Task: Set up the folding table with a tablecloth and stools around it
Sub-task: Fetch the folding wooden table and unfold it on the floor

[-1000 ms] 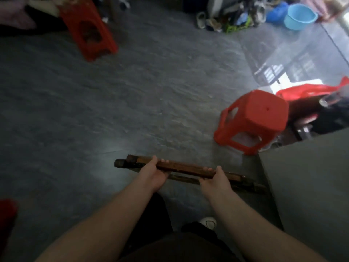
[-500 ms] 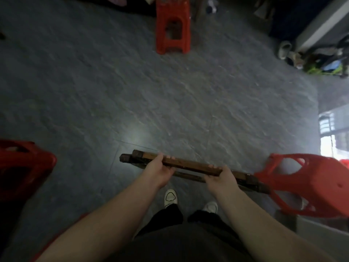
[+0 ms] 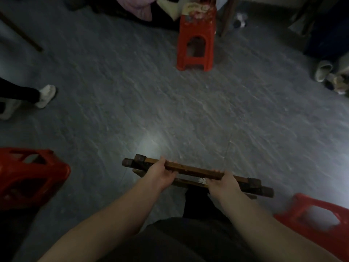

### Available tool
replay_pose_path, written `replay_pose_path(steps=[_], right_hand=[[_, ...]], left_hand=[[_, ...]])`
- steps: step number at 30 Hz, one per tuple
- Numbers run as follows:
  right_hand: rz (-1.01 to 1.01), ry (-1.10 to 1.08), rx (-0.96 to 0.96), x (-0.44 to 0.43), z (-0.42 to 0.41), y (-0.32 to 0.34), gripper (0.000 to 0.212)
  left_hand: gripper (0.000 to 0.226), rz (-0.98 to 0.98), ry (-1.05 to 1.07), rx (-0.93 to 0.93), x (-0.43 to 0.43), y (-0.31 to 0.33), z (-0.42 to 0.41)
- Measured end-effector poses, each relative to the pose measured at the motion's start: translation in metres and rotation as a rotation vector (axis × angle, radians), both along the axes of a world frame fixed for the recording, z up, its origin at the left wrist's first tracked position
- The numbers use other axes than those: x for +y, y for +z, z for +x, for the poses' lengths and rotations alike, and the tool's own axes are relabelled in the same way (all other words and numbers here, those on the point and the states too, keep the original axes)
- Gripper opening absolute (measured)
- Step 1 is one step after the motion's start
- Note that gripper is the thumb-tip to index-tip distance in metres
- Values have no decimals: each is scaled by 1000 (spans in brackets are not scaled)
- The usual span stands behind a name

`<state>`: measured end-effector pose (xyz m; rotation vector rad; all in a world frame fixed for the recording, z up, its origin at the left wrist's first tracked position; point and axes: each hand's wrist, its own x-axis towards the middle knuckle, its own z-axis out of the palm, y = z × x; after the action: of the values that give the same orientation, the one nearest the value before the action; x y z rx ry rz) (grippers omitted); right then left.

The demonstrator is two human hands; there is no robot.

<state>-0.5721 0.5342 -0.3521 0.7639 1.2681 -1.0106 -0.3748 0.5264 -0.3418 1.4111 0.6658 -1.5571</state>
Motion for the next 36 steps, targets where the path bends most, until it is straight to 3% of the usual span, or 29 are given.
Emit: replay_pose_path(steps=[19,27,33,36], right_hand=[[83,-190,159,-240,-46,-7,12],[71,-491,130,-311,14,-12,17],[26,-837,96,-323,51,-11,20],[14,-919,63,-312,64,-10,38]], left_hand=[[18,65,-186,-42,-298,-20,-76],[31,49,-602,-9,-431,-42,-58],[34,-18,-859,-103,-470,-25,-72],[26,-50,-1020,-193,-473,-20,-82]])
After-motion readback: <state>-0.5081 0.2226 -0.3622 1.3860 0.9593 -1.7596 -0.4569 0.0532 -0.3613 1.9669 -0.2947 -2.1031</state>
